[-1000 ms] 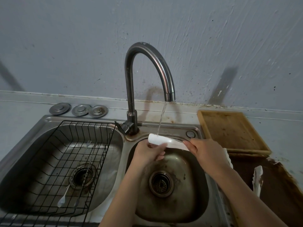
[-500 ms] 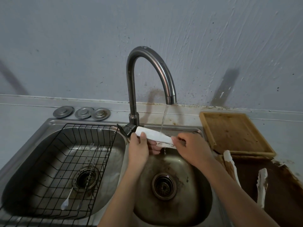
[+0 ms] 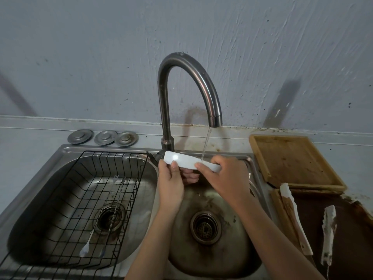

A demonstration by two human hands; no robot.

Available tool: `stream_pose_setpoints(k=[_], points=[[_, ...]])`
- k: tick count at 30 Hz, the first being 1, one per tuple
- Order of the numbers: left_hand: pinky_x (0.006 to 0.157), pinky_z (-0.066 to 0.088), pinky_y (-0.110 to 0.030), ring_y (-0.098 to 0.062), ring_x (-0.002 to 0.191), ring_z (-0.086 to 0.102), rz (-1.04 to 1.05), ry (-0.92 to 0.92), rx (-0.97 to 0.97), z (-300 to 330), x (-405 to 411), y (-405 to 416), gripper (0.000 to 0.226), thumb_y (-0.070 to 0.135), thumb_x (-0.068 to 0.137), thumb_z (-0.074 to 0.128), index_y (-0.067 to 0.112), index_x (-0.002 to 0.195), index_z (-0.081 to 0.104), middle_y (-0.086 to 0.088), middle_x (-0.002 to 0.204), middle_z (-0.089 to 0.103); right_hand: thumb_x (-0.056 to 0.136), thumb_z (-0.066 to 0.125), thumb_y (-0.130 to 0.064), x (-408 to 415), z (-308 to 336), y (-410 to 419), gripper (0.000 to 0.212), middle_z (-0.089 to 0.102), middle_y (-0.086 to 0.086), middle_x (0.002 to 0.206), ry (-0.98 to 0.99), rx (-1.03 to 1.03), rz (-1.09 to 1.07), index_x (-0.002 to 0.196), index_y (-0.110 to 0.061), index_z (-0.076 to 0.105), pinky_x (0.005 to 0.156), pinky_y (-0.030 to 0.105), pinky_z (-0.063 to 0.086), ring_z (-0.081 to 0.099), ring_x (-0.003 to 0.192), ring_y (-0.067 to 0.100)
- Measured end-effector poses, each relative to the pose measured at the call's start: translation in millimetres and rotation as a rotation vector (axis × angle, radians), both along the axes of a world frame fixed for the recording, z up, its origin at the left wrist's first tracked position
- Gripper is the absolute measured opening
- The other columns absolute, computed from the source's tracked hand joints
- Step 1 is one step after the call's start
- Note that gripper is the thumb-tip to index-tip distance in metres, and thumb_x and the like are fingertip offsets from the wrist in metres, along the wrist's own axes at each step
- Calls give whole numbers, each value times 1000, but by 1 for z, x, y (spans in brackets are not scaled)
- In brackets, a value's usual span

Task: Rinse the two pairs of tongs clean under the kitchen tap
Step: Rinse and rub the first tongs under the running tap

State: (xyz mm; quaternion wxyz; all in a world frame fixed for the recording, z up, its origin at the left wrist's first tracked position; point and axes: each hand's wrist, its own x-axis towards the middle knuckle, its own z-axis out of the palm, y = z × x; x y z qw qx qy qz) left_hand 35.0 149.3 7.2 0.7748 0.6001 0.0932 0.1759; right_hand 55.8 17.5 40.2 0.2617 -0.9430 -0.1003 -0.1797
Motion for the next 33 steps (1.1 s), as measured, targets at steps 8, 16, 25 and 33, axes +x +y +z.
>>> stream_pose_setpoints(k=[8,16,25,33], points=[[49,55,-22,-12,50,66,-42,-41,-61,5,0,1,16,16,101,28,15,91,41,-13,72,62,88,57,-26,5,1,-8,12,57,-5,74,60,-14,197,86,-17,65,76,37,43,49,75,15],[59,60,-29,-28,70,73,-278,284,-281,6,-3,7,34,33,97,42,3,95,57,-16,78,73,88,55,-9,-6,-5,-31,11,65,1,84,42,-173,304,90,-11,66,76,32,40,47,83,15],[55,58,-26,-25,65,73,-265,334,-241,1,-1,-4,34,24,100,36,-1,89,57,-14,71,74,89,54,-29,-17,-14,-59,35,63,1,113,-183,-138,105,121,-17,53,89,33,43,57,104,20],[65,60,-32,-25,71,72,-333,375,-334,-1,1,-6,16,12,98,40,2,99,53,-15,94,70,96,40,-34,6,-28,-75,23,56,-1,68,462,28,-128,96,-15,53,52,31,48,56,55,12]])
